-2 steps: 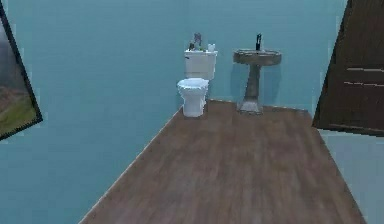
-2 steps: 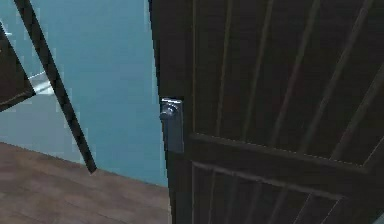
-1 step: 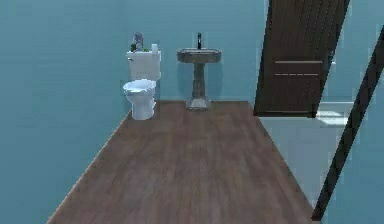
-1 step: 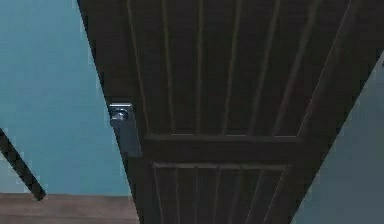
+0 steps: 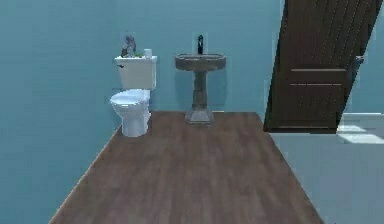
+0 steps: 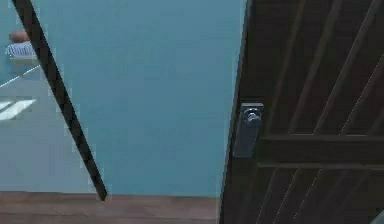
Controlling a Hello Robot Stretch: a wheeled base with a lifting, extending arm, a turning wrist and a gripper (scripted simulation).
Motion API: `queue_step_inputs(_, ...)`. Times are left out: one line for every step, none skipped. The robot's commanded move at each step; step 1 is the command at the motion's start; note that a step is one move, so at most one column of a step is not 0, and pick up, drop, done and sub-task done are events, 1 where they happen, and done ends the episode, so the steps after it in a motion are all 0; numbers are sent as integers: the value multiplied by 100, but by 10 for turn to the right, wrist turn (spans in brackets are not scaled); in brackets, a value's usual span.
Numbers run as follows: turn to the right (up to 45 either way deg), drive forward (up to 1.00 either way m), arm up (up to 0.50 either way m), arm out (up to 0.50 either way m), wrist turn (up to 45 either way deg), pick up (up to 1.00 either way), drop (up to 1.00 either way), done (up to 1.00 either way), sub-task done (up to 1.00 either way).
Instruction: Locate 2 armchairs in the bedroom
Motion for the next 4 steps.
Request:
queue_step_inputs(180,0,0,0,0,0,0,0,0)
queue_step_inputs(0,100,0,0,0,0,0,0,0)
queue_step_inputs(330,0,0,0,0,0,0,0,0)
queue_step_inputs(0,5,0,0,0,0,0,0,0)
